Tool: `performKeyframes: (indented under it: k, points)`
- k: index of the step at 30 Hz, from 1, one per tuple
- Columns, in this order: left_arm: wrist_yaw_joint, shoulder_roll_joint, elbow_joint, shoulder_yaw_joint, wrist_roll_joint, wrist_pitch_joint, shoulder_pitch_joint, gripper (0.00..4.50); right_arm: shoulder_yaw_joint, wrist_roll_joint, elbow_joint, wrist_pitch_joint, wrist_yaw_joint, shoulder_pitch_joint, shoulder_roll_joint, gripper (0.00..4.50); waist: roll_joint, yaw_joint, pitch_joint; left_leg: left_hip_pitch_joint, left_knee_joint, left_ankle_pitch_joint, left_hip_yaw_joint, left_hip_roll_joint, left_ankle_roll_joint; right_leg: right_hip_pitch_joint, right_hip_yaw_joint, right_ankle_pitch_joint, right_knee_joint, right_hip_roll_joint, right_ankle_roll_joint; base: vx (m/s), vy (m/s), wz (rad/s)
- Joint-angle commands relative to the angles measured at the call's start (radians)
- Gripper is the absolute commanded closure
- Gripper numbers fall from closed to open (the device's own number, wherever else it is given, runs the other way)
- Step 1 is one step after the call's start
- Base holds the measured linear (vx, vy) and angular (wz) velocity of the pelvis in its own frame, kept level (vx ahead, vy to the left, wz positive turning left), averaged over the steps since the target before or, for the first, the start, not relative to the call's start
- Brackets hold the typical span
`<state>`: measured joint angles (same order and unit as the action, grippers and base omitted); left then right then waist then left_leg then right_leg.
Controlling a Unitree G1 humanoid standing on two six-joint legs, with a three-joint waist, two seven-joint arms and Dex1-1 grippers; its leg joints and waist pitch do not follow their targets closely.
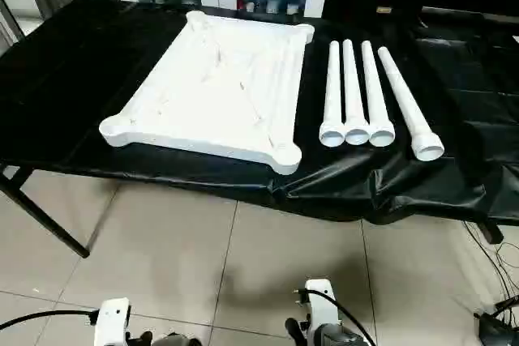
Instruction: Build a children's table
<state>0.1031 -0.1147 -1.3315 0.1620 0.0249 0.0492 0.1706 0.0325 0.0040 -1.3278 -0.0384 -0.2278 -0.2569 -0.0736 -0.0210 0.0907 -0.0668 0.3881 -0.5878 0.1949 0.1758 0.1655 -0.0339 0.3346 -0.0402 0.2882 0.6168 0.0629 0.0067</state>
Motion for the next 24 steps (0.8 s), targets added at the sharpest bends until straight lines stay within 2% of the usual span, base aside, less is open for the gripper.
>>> performKeyframes:
  k: [1, 2, 3, 4, 5, 6, 7, 8, 9, 11, 13, 15, 18, 19, 20, 22, 23, 24]
  points:
    - [0.008, 0.010, -0.014, -0.002, -0.004, -0.008, -0.004, 1.02, 0.003, -0.002, -0.004, -0.006, 0.000, 0.005, -0.002, 1.03, 0.000, 0.002, 0.041, -0.021, 0.082, 0.143, -0.039, 0.098, 0.135, -0.009, 0.046, -0.233, -0.057, 0.119, -0.267, 0.000, 0.000, 0.00]
    - [-0.005, 0.078, -0.039, -0.115, -0.107, -0.263, 0.037, 1.02, -0.010, -0.049, -0.045, -0.182, 0.171, 0.036, -0.008, 1.03, -0.050, -0.005, 0.064, -0.032, 0.074, 0.131, -0.040, 0.101, 0.114, -0.012, 0.047, -0.246, -0.046, 0.118, -0.273, 0.000, 0.000, 0.00]
    - [-0.024, 0.091, -0.039, -0.113, -0.105, -0.260, 0.044, 1.02, -0.025, -0.065, -0.045, -0.172, 0.164, 0.046, -0.019, 1.03, -0.005, -0.010, 0.052, -0.047, 0.077, 0.106, -0.033, 0.109, 0.109, 0.006, 0.042, -0.258, -0.057, 0.099, -0.286, 0.000, 0.000, 0.00]
    - [-0.038, 0.100, -0.039, -0.113, -0.106, -0.258, 0.049, 1.02, -0.037, -0.077, -0.045, -0.164, 0.160, 0.052, -0.027, 1.03, -0.005, -0.005, 0.050, -0.038, 0.077, 0.121, -0.031, 0.102, 0.108, -0.001, 0.046, -0.229, -0.058, 0.111, -0.293, 0.000, 0.000, 0.00]
    - [-0.048, 0.106, -0.039, -0.113, -0.106, -0.258, 0.053, 1.02, -0.046, -0.086, -0.044, -0.159, 0.159, 0.055, -0.032, 1.03, -0.003, -0.001, 0.056, -0.019, 0.074, 0.102, -0.029, 0.092, 0.114, -0.021, 0.043, -0.210, -0.058, 0.124, -0.277, 0.000, 0.000, 0.00]
    - [-0.050, 0.111, -0.039, -0.111, -0.104, -0.256, 0.054, 1.02, -0.051, -0.091, -0.044, -0.156, 0.158, 0.057, -0.035, 1.03, 0.002, -0.007, 0.059, -0.014, 0.072, 0.091, -0.031, 0.087, 0.125, -0.025, 0.040, -0.202, -0.062, 0.127, -0.251, 0.000, 0.000, 0.00]
    - [-0.049, 0.111, -0.039, -0.110, -0.103, -0.255, 0.054, 1.02, -0.053, -0.093, -0.044, -0.154, 0.158, 0.057, -0.035, 1.03, 0.001, -0.013, 0.057, -0.015, 0.071, 0.110, -0.029, 0.085, 0.136, -0.019, 0.041, -0.156, -0.069, 0.128, -0.244, 0.000, 0.000, 0.00]
    - [-0.050, 0.112, -0.039, -0.110, -0.103, -0.255, 0.053, 1.02, -0.055, -0.095, -0.044, -0.153, 0.157, 0.058, -0.036, 1.03, -0.003, -0.014, 0.058, -0.017, 0.071, 0.126, -0.028, 0.086, 0.134, -0.016, 0.041, -0.120, -0.073, 0.129, -0.243, 0.000, 0.000, 0.00]
    - [-0.050, 0.112, -0.039, -0.106, -0.099, -0.253, 0.053, 1.02, -0.056, -0.096, -0.044, -0.152, 0.157, 0.058, -0.036, 1.03, -0.007, -0.016, 0.058, -0.022, 0.072, 0.156, -0.027, 0.090, 0.126, -0.012, 0.044, -0.066, -0.079, 0.128, -0.246, 0.000, 0.000, 0.00]
    - [-0.053, 0.113, -0.038, -0.101, -0.094, -0.252, 0.053, 1.02, -0.056, -0.096, -0.044, -0.151, 0.157, 0.058, -0.036, 1.03, -0.008, -0.019, 0.059, -0.022, 0.077, 0.175, -0.028, 0.092, 0.111, -0.009, 0.044, -0.033, -0.081, 0.123, -0.248, 0.000, 0.000, 0.00]
    - [-0.059, 0.111, -0.037, -0.099, -0.094, -0.241, 0.053, 1.02, -0.056, -0.096, -0.044, -0.149, 0.156, 0.058, -0.035, 1.03, -0.006, -0.023, 0.061, -0.022, 0.079, 0.178, -0.029, 0.093, 0.109, -0.009, 0.043, -0.044, -0.079, 0.120, -0.247, 0.000, 0.000, 0.00]
    - [-0.075, 0.105, -0.026, -0.072, -0.070, -0.187, 0.062, 1.02, -0.047, -0.090, -0.035, -0.097, 0.158, 0.051, -0.038, 1.03, -0.003, -0.026, 0.065, -0.020, 0.076, 0.164, -0.027, 0.090, 0.121, -0.010, 0.043, -0.083, -0.076, 0.120, -0.249, 0.000, 0.000, 0.00]
    - [-0.044, 0.083, -0.008, -0.050, -0.052, -0.165, 0.071, 1.02, -0.058, -0.105, -0.021, -0.056, 0.162, 0.039, -0.047, 1.03, -0.003, -0.026, 0.068, -0.019, 0.072, 0.158, -0.025, 0.088, 0.134, -0.009, 0.041, -0.095, -0.076, 0.121, -0.248, 0.000, 0.000, 0.00]
    - [0.062, 0.038, 0.037, -0.050, -0.045, -0.116, 0.085, 1.02, -0.062, -0.115, 0.011, 0.012, 0.133, 0.006, -0.071, 1.03, -0.003, -0.024, 0.067, -0.019, 0.074, 0.154, -0.026, 0.091, 0.136, -0.007, 0.041, -0.094, -0.076, 0.122, -0.249, 0.000, 0.000, 0.00]
    - [0.087, 0.031, 0.048, -0.056, -0.048, -0.104, 0.084, 1.02, -0.068, -0.118, 0.020, 0.031, 0.111, 0.001, -0.076, 1.03, -0.004, -0.024, 0.069, -0.017, 0.073, 0.148, -0.027, 0.091, 0.135, -0.009, 0.041, -0.098, -0.074, 0.124, -0.250, 0.000, 0.000, 0.00]
    - [0.154, 0.014, 0.074, -0.075, -0.057, -0.069, 0.079, 1.02, -0.082, -0.126, 0.044, 0.081, 0.047, -0.011, -0.090, 1.03, -0.006, -0.027, 0.071, -0.017, 0.071, 0.122, -0.027, 0.094, 0.139, -0.008, 0.039, -0.162, -0.064, 0.116, -0.251, 0.000, 0.000, 0.00]
    - [0.170, 0.010, 0.088, -0.081, -0.059, -0.051, 0.073, 1.02, -0.093, -0.132, 0.052, 0.092, 0.021, -0.018, -0.089, 1.03, -0.004, -0.028, 0.070, -0.020, 0.069, 0.115, -0.026, 0.095, 0.148, -0.006, 0.037, -0.210, -0.059, 0.112, -0.257, 0.000, 0.000, 0.00]
    - [0.229, -0.012, 0.172, -0.103, -0.061, 0.030, 0.037, 1.02, -0.131, -0.150, 0.103, 0.138, -0.077, -0.039, -0.098, 1.03, 0.010, -0.031, 0.065, -0.015, 0.069, 0.115, -0.024, 0.092, 0.167, -0.005, 0.036, -0.232, -0.058, 0.114, -0.264, 0.000, 0.000, 0.00]
